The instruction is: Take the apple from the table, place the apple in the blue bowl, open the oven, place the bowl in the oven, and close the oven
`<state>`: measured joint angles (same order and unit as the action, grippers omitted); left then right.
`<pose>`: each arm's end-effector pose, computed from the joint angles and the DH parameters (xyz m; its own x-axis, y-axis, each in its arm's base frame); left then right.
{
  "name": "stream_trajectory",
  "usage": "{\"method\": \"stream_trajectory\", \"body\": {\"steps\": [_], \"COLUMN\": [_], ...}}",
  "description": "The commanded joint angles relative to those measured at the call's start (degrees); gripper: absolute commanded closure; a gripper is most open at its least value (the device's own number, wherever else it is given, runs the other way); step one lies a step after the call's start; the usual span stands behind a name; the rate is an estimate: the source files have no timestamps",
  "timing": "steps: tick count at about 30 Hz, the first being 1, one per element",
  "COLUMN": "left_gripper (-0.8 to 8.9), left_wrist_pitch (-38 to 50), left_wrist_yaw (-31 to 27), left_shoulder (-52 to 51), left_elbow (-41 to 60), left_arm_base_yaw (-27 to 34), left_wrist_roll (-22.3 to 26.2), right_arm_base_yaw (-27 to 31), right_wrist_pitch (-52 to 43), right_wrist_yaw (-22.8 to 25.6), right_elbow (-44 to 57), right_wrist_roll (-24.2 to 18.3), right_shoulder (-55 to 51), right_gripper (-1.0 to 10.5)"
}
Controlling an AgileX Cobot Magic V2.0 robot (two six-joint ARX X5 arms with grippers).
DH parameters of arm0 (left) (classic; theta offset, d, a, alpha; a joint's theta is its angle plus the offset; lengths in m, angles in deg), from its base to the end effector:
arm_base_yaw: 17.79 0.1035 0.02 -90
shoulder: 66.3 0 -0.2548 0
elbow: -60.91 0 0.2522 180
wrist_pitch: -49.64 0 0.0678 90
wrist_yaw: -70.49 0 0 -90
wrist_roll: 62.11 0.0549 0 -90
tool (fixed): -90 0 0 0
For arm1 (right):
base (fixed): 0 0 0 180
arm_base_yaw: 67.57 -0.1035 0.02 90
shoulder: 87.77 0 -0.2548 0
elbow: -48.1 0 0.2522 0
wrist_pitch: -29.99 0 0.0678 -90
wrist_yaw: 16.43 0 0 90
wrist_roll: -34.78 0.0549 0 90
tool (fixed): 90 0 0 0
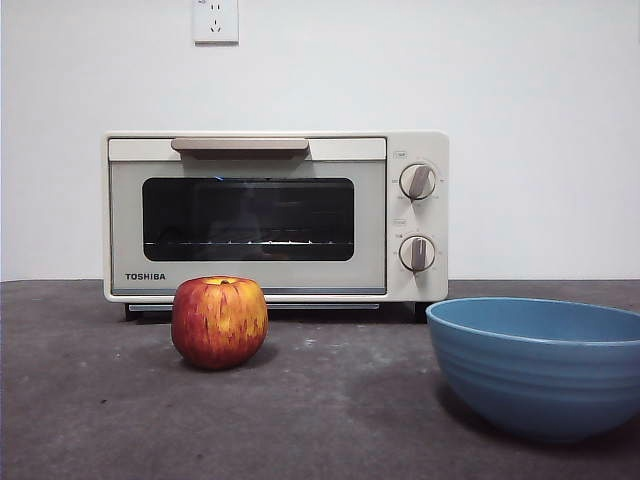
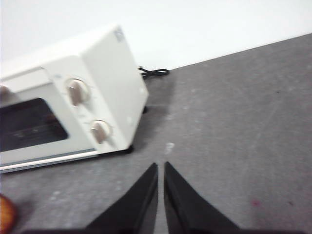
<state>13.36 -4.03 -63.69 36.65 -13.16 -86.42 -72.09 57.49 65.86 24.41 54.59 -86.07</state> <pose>0.1175 -0.0052 0.1777 0.9510 -0.1908 -0.2434 0.0600 0.8860 -0.4598 0.1198 0.0169 0.1938 0.9727 0.2115 -0.0952 -0.1663 0.9221 0.3495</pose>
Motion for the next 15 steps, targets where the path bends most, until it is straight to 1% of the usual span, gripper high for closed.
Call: {"method": "stream_trajectory", "body": {"steps": [1, 4, 7, 11, 13, 15], "left_gripper": [8.06, 8.06, 8.06, 8.06, 8.06, 8.06], "left_wrist_pitch": [0.5, -1.99, -6.12, -11.52, -14.73, -18.05], "left_wrist_yaw": [2.43, 5.25, 8.37, 10.86, 12.31, 13.14], "left_shoulder": [2.47, 6.45, 10.95, 16.59, 19.08, 21.22], "left_elbow": [-4.48, -9.31, -14.73, -22.12, -25.38, -28.33], "left_arm_base_yaw": [0.07, 0.07, -0.11, -1.81, -3.04, -4.79], "left_wrist_roll": [-1.75, -0.33, 3.87, 8.26, 10.14, 12.07], "right_arm_base_yaw": [-0.28, -0.28, -0.33, -1.38, -2.4, -3.89], "right_wrist_pitch": [2.69, 6.05, 9.2, 14.58, 17.64, 21.38], "right_wrist_yaw": [-1.77, -5.27, -10.29, -17.68, -20.31, -21.55], "right_elbow": [-3.69, -8.2, -13.16, -20.72, -24.5, -28.35], "right_wrist_roll": [0.57, -0.92, -3.15, -8.07, -10.64, -13.35], "right_shoulder": [2.49, 6.47, 11.43, 19.32, 23.17, 26.82], "right_gripper": [9.4, 9.4, 9.4, 9.4, 9.4, 9.4]}}
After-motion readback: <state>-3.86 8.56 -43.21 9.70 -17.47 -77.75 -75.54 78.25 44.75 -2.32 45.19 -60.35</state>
